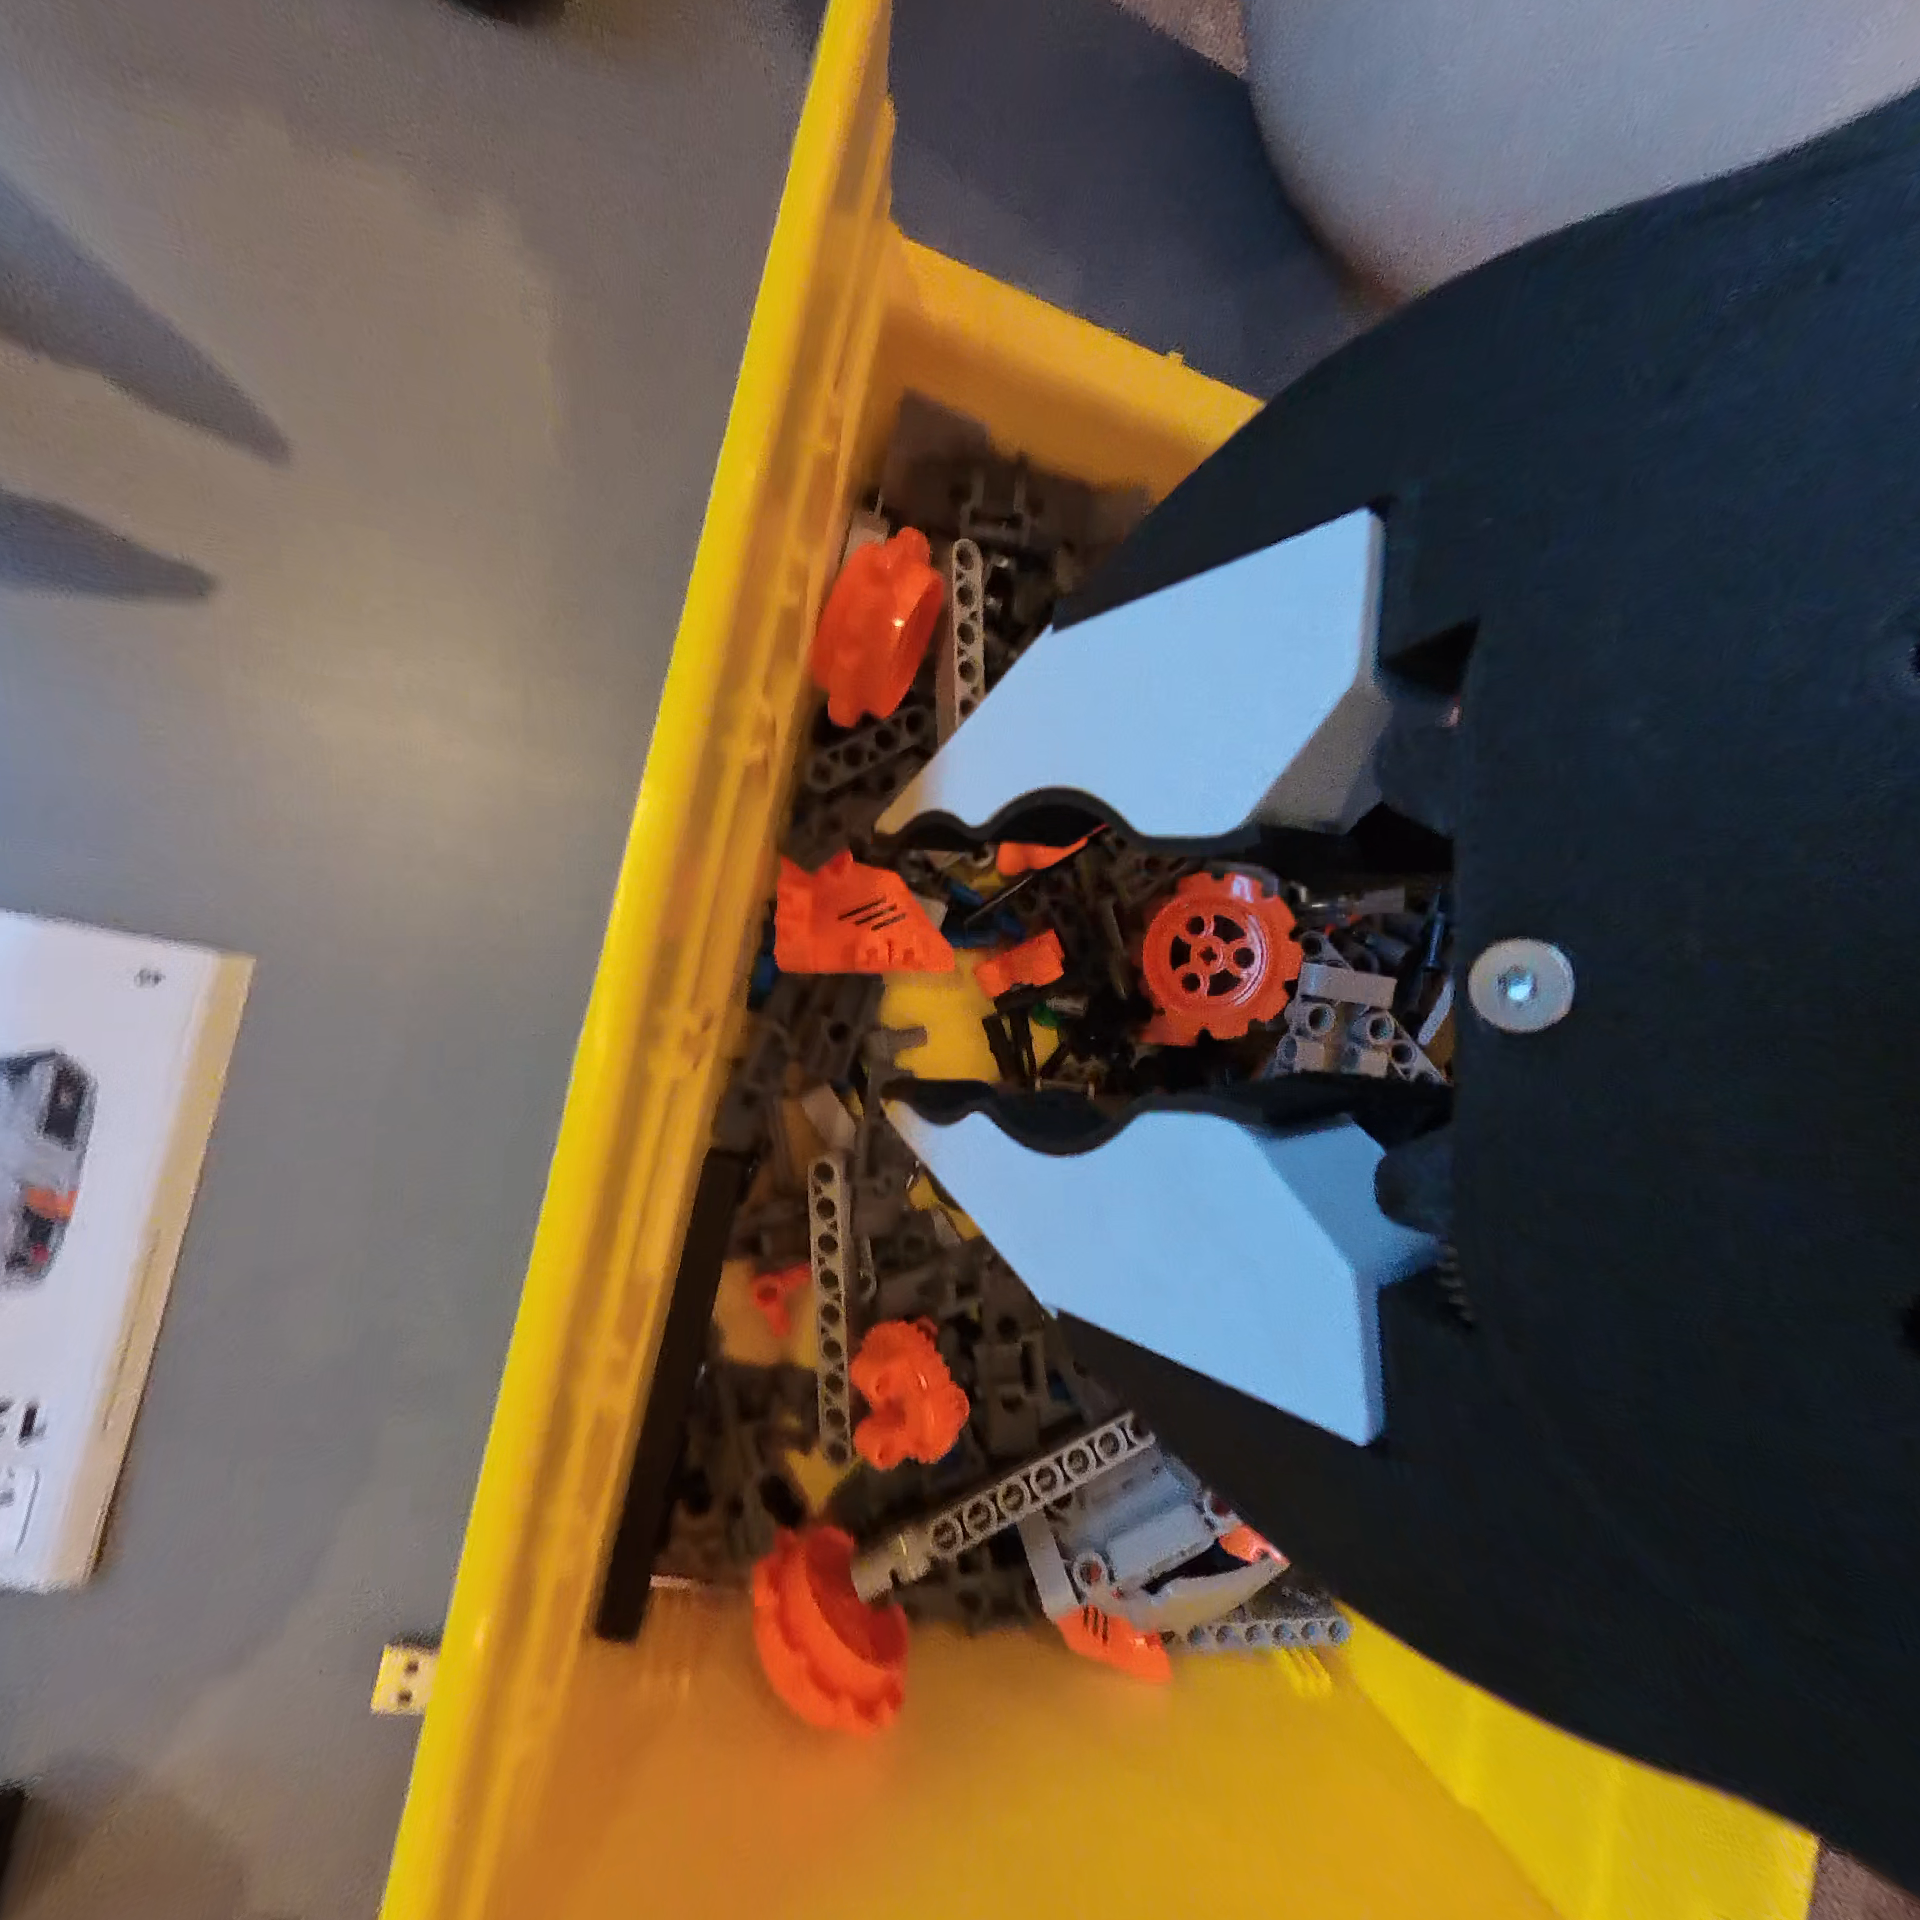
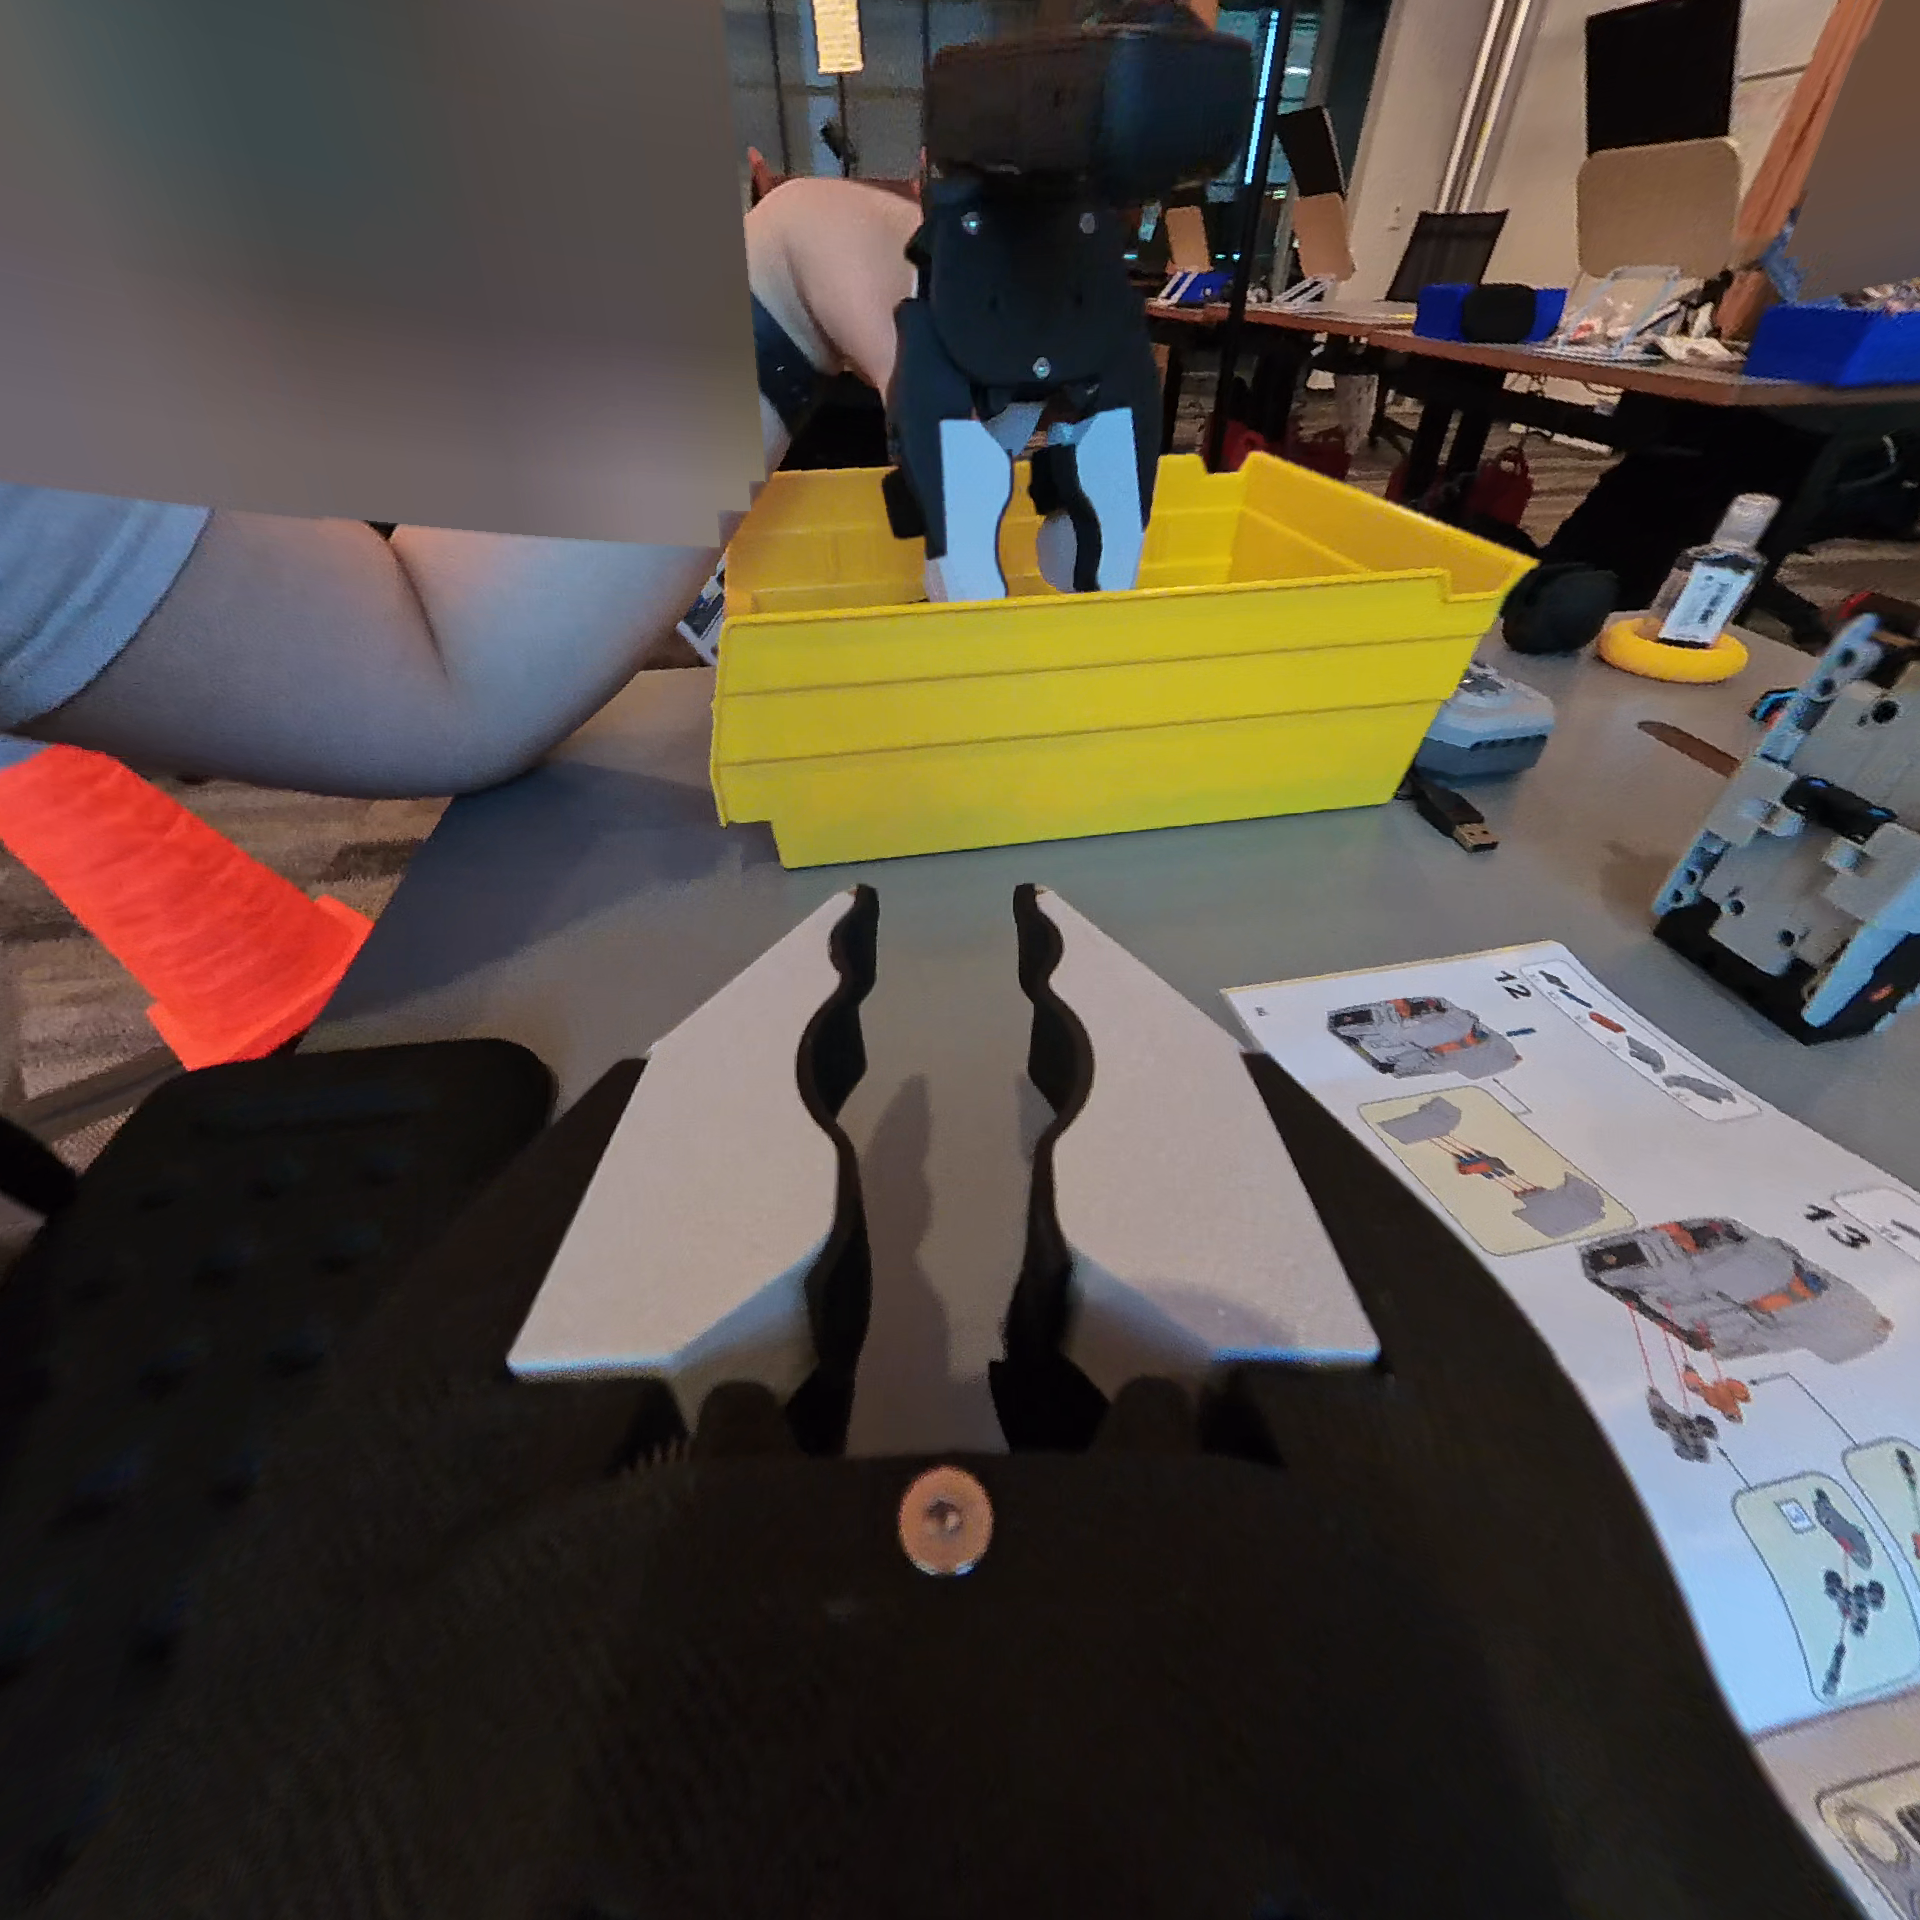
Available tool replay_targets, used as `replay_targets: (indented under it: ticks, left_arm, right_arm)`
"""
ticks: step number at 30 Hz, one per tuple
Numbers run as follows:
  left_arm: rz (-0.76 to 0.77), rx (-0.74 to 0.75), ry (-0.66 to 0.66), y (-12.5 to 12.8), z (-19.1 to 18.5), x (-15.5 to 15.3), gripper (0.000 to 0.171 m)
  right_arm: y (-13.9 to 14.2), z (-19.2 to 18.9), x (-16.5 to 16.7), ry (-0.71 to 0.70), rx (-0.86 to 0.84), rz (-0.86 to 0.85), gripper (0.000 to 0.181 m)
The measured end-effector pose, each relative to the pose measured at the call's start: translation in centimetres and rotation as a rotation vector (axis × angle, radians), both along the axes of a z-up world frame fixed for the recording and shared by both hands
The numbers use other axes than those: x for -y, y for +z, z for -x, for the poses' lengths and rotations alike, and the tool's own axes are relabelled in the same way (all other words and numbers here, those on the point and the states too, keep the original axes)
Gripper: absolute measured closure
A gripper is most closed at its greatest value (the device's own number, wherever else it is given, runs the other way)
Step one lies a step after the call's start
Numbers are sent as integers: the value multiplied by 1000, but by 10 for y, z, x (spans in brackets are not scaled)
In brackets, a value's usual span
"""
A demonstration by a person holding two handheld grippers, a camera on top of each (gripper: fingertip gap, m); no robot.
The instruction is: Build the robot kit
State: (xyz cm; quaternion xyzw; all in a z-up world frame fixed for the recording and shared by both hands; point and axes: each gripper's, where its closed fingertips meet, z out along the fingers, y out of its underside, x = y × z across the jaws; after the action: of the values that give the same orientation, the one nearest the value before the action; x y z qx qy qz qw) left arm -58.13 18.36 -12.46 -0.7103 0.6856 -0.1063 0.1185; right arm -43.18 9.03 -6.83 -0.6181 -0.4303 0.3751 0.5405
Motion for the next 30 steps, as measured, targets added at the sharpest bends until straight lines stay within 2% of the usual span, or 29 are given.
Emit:
replay_targets:
  ticks: [3,7,11,13,14,19,23,25,27,28,29,30]
  left_arm:
    - [-19,-36,-71,-10,3,2,126]
    - [39,-85,-33,-21,3,1,127]
    - [33,-159,-34,-32,11,-2,140]
    - [52,-168,-25,-34,11,-3,156]
    - [71,-167,-11,-34,12,-4,156]
    - [74,-172,146,-28,28,-21,158]
    - [-33,-183,289,-16,48,-46,163]
    - [-116,-205,370,-9,60,-63,171]
    - [-131,-238,438,-7,68,-68,171]
    - [-115,-229,446,-6,66,-66,163]
    - [-106,-218,446,-4,63,-63,147]
    - [-95,-205,436,-1,59,-58,141]
  right_arm:
    - [1,4,4,30,-10,-40,156]
    - [6,4,8,52,-49,-20,156]
    - [14,0,8,52,-94,-17,156]
    - [11,-1,6,45,-92,11,156]
    - [9,-1,5,44,-87,28,156]
    - [16,-3,6,40,-112,1,156]
    - [8,-1,5,43,-81,25,156]
    - [7,0,5,46,-80,29,156]
    - [7,-1,5,45,-76,28,156]
    - [6,-1,5,44,-73,31,156]
    - [6,-1,5,45,-74,34,156]
    - [6,-1,6,46,-77,37,156]
